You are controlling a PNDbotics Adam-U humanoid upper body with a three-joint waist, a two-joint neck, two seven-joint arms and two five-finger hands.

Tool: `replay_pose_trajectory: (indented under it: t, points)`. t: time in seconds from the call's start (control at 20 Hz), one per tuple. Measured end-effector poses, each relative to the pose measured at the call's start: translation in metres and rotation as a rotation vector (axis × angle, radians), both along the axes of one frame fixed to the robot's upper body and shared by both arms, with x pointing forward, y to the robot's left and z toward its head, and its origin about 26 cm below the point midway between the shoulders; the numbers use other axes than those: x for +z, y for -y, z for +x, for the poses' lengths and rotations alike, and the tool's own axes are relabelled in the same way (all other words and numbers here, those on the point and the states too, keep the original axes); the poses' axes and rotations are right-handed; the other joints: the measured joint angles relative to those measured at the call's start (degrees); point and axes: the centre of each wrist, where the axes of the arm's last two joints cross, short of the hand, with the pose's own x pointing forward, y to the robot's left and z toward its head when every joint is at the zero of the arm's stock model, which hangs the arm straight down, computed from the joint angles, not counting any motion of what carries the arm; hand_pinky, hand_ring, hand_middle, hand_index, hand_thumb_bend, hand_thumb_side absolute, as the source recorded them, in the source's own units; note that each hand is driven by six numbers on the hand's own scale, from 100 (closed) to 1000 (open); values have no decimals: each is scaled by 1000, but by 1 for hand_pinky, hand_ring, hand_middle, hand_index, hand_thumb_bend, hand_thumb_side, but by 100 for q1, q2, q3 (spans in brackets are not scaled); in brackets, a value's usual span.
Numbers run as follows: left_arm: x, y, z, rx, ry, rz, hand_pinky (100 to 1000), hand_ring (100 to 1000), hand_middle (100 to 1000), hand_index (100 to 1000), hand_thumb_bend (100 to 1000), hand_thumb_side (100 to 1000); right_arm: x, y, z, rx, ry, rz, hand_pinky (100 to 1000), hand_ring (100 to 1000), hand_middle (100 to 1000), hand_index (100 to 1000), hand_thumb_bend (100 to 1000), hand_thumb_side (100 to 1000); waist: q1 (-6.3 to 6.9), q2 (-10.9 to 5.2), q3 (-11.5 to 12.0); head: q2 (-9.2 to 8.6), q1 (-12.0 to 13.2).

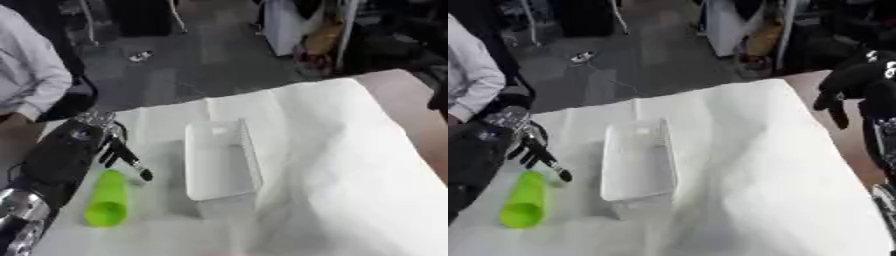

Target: Pick up objects on the table and place them in the box.

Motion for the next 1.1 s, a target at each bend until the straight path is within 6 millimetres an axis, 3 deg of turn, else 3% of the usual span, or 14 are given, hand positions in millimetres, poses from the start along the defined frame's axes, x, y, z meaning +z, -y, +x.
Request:
replay_pose_trajectory:
  t: [0.25,0.4,0.5,0.55,0.6,0.65,0.7,0.75,0.9,1.1]
  points:
    - [5,-4,0,4,11,15,253,397,570,601,940,1000,-2,1,-1,-4,-13,-5,100,404,499,625,100,742,31,-92,17,0,38]
    - [12,-7,1,1,30,31,248,391,552,587,900,1000,-3,3,-1,-8,-18,-16,100,404,499,626,100,742,62,-152,33,0,40]
    - [14,-9,0,-6,35,45,224,372,530,574,823,1000,-4,3,-1,-11,-26,-19,100,405,499,626,100,746,79,-185,56,0,40]
    - [15,-9,0,-10,35,54,247,390,551,586,896,1000,-4,3,-1,-11,-27,-21,100,404,499,626,100,743,85,-199,58,4,40]
    - [15,-10,0,-12,36,58,214,364,522,569,790,1000,-4,3,-1,-12,-29,-23,100,405,499,626,100,746,88,-210,58,5,40]
    - [15,-11,0,-15,36,60,211,363,520,568,777,1000,-4,4,-1,-13,-30,-25,100,405,499,626,100,746,92,-221,60,8,41]
    - [15,-12,0,-16,36,61,183,344,503,553,496,1000,-4,4,-1,-14,-31,-29,100,405,499,626,100,745,99,-237,65,29,41]
    - [14,-13,-1,-17,33,59,172,337,497,549,391,1000,-4,4,-1,-15,-34,-31,100,405,499,626,100,746,112,-261,73,52,41]
    - [3,-19,-5,-11,10,28,103,296,460,522,225,1000,-6,5,-2,-17,-42,-33,100,405,499,626,100,746,136,-303,83,66,40]
    - [-14,-37,-14,38,-29,-60,100,271,440,517,177,1000,-6,5,-2,-19,-45,-34,100,405,499,626,100,747,145,-331,92,102,37]
